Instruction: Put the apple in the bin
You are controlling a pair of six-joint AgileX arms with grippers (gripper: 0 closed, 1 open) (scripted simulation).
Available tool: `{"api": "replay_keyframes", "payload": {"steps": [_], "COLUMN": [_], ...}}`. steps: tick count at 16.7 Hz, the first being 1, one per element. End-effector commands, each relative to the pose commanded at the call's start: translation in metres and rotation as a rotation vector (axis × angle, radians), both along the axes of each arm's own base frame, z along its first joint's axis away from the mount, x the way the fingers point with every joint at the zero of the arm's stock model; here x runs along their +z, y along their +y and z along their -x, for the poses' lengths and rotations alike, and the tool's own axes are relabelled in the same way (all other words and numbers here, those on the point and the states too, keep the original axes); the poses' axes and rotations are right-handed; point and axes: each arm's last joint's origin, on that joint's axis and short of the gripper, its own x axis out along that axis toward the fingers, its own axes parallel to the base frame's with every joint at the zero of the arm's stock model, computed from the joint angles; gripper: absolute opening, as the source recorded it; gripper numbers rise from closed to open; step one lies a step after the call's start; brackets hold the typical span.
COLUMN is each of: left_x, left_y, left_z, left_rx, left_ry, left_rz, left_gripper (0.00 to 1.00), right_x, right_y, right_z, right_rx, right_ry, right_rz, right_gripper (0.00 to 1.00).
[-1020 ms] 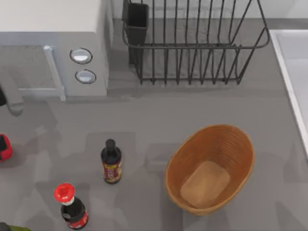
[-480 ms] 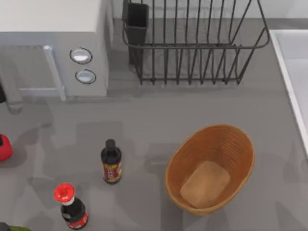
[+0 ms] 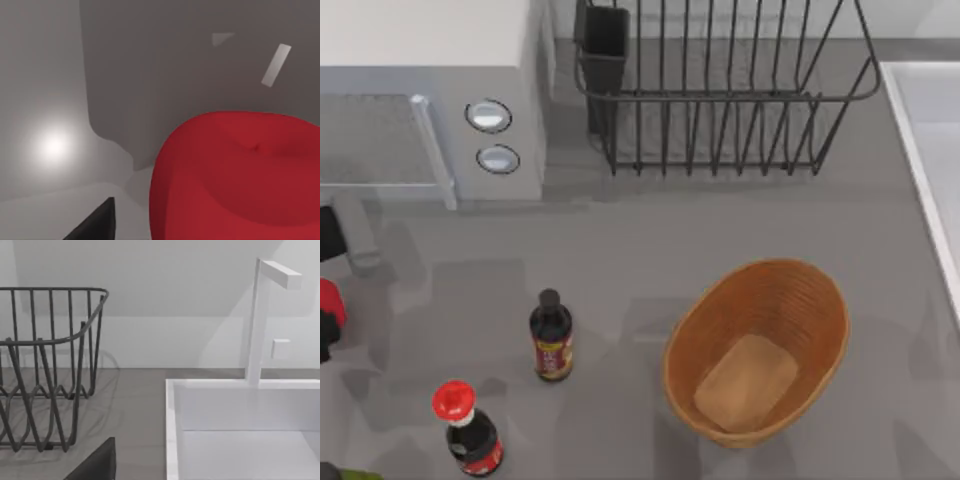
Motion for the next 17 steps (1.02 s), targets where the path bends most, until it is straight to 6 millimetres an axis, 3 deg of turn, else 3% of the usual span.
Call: {"api": "replay_keyframes", "payload": {"steps": [3, 8, 17], "left_x": [-0.020, -0.023, -0.023], "left_y": [-0.001, -0.002, -0.002], "left_z": [-0.006, -0.008, -0.008], "left_rx": [-0.001, -0.001, -0.001], "left_ry": [0.000, -0.002, -0.002], "left_rz": [0.000, 0.000, 0.000], "left_gripper": [1.00, 1.00, 0.32], "right_x": [0.000, 0.000, 0.000], "right_y": [0.000, 0.000, 0.000], "right_z": [0.000, 0.000, 0.000], "right_rx": [0.000, 0.000, 0.000], "right_ry": [0.000, 0.000, 0.000], "right_rz": [0.000, 0.000, 0.000], "right_gripper": [1.00, 1.00, 1.00]}}
